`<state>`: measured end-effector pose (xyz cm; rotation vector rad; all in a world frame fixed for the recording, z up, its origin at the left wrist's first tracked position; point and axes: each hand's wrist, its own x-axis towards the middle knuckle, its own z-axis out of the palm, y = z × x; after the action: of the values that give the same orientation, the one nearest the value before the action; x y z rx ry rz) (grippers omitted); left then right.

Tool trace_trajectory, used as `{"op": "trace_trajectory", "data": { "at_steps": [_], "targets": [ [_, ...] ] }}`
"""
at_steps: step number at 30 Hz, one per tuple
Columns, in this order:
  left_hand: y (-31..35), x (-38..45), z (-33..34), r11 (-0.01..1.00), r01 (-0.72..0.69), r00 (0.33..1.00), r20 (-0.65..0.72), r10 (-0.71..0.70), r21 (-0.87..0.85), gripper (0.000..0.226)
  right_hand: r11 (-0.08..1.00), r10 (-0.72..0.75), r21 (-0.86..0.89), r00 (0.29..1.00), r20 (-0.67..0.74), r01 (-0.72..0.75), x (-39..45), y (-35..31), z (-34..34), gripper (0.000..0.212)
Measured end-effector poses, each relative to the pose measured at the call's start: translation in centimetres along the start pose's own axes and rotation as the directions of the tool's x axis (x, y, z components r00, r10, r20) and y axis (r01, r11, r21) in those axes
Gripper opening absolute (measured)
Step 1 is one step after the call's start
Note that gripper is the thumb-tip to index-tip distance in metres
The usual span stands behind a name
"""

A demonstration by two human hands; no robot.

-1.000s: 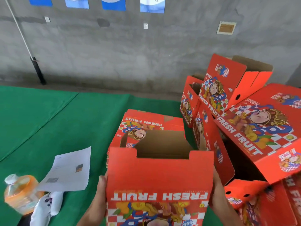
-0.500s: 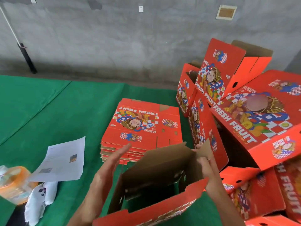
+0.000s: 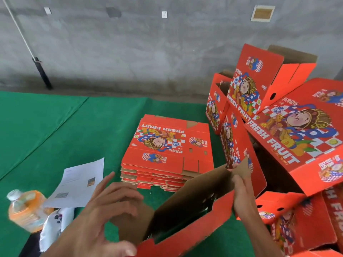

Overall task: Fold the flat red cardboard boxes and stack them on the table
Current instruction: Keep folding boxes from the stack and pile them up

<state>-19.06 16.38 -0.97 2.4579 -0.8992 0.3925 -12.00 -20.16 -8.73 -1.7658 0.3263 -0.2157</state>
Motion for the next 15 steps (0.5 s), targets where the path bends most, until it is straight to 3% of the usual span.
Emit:
{"op": "trace_trajectory", "data": {
  "at_steps": [2,6,15],
  "targets": [
    [-0.3,-0.6,-0.6,0.996,0.066,0.998,0.023,-0.065,-0.054,0.071,1.0,-0.026,0.007,1.0,-0.016,0.026,-0.2,-0.3,0.2,0.034],
    [0.0,-1.7,-1.0,0.923,0.167,0.986,0.088,-0.145,-0.348,0.075,1.0,-0.011,0.012,0.998,-0.056,0.012,-0.1,-0.7,0.4,0.032],
    [-2.0,-0.6,-0.8,0.909,0.319,0.947,0.052,-0.317,-0.269,0.044,0.999,-0.004,-0.034,0.994,-0.112,0.0,0.6,-0.7,1.3,0.035]
  ]
}}
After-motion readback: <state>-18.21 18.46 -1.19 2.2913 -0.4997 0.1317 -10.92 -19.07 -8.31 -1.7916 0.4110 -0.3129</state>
